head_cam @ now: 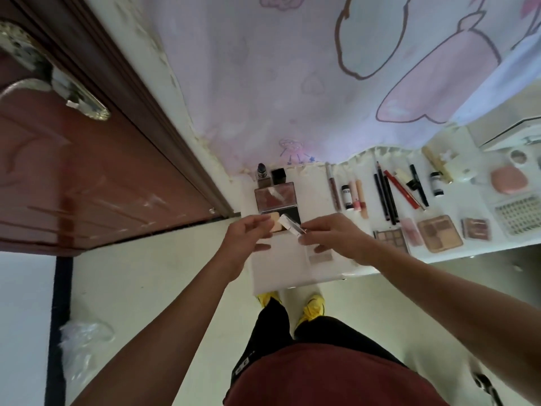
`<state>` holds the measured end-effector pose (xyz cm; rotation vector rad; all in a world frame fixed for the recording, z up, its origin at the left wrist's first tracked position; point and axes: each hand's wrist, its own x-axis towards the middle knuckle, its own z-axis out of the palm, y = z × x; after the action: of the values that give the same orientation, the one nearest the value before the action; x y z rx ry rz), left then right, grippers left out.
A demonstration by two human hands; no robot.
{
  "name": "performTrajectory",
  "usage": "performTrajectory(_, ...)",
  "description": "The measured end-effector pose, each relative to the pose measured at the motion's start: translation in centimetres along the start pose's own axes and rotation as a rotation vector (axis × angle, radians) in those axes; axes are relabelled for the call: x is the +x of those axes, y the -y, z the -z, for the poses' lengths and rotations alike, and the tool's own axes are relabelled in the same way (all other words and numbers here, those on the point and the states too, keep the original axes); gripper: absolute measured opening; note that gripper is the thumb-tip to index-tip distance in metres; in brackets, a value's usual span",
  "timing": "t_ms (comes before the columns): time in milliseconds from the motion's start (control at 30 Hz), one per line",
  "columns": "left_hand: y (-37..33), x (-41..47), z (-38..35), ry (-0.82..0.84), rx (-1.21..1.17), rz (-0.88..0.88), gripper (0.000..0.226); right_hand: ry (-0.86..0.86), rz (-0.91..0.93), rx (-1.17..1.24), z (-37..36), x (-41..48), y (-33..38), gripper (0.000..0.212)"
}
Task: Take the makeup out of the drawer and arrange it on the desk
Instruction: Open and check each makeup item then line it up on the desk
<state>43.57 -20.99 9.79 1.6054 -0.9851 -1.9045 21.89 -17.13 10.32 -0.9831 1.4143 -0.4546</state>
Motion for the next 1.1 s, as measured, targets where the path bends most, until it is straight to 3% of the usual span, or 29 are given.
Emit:
performTrajectory(167,-3.8,-2.3,-3.1,0.167,-0.083,-0.112,0.041,0.050,0.042,0.184,3.4,-3.3,2.4,0.029)
performTrajectory(333,-5.4,-4.0,-5.3,0.182,-0.079,-0.172,0.028,0.079,0.122,0.159,4.6,-5.0,2.9,0.025)
performTrajectory(433,-5.7,-4.6,-5.7,0.207,-0.122,-0.140,0.024,0.077,0.165,0.117,4.8,-5.4,3.1,0.029)
performTrajectory(533,-5.6,-5.0,-5.6,0.259,-0.153,-0.063,0.035,0.066,0.184,0.127,5.1,-6.0,2.8,0.010)
performTrajectory(600,-5.6,-5.3,-5.8,0.250,-0.167,-0.037,0.037,0.055,0.181,0.103,5.2,-6.3,2.6,0.009)
performTrajectory(767,-5.2,-5.7,-6.6,0.087,-0.150,-0.086,0.020,-0.151,0.392,-0.390,5.2,-6.6,2.8,0.017)
performTrajectory(933,-4.8,-6.3,-6.7,0.013,-0.132,-0.100,0.009,-0.278,0.588,-0.862,4.3,-6.3,3.1,0.051)
performTrajectory(1100,-4.8,-6.4,-6.6,-0.046,-0.160,-0.118,0.015,-0.288,0.642,-1.046,3.6,-6.0,3.6,0.062)
